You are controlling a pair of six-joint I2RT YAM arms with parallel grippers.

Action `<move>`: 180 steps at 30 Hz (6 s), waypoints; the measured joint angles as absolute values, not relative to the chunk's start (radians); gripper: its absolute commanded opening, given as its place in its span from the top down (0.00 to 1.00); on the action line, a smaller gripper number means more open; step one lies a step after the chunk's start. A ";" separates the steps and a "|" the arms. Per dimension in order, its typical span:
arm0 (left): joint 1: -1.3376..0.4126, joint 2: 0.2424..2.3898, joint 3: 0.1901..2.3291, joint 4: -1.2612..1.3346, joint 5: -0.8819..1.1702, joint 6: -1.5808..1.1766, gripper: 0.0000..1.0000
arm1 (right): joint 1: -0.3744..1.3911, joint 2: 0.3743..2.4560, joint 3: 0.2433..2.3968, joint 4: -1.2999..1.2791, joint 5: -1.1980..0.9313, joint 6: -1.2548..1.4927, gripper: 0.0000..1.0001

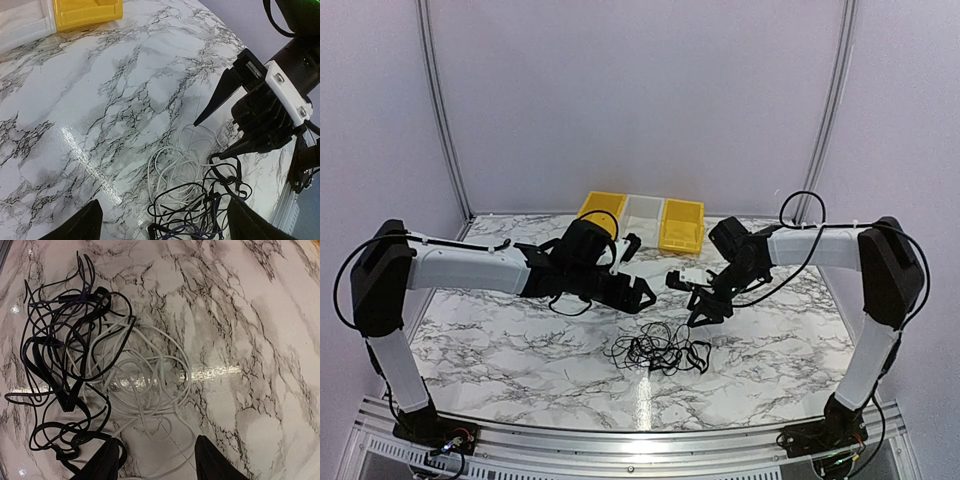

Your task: Untangle the cables

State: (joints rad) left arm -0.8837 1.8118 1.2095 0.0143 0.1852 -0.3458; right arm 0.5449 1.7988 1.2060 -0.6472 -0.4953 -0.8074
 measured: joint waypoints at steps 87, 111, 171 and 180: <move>-1.062 2.128 1.092 0.654 -0.351 -0.871 0.53 | 0.644 1.543 1.412 -0.564 -0.702 -0.550 1.00; -1.067 2.058 0.936 0.690 -0.357 -0.882 0.54 | 0.636 1.472 1.909 -0.560 -0.730 -0.415 1.00; -1.130 1.668 0.941 -0.154 -0.545 -0.329 0.24 | 0.459 1.629 1.583 -0.433 -0.575 -0.396 1.00; -1.137 1.506 0.798 -0.121 -0.531 -0.528 0.24 | 0.369 1.852 1.768 -0.405 -0.491 -0.390 1.00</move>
State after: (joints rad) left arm -1.1374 1.5063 0.7982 -0.1211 -0.5312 -0.5282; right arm 0.3695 1.8523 1.7683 -0.4046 -0.4908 -0.3904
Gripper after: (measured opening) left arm 0.763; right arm 0.019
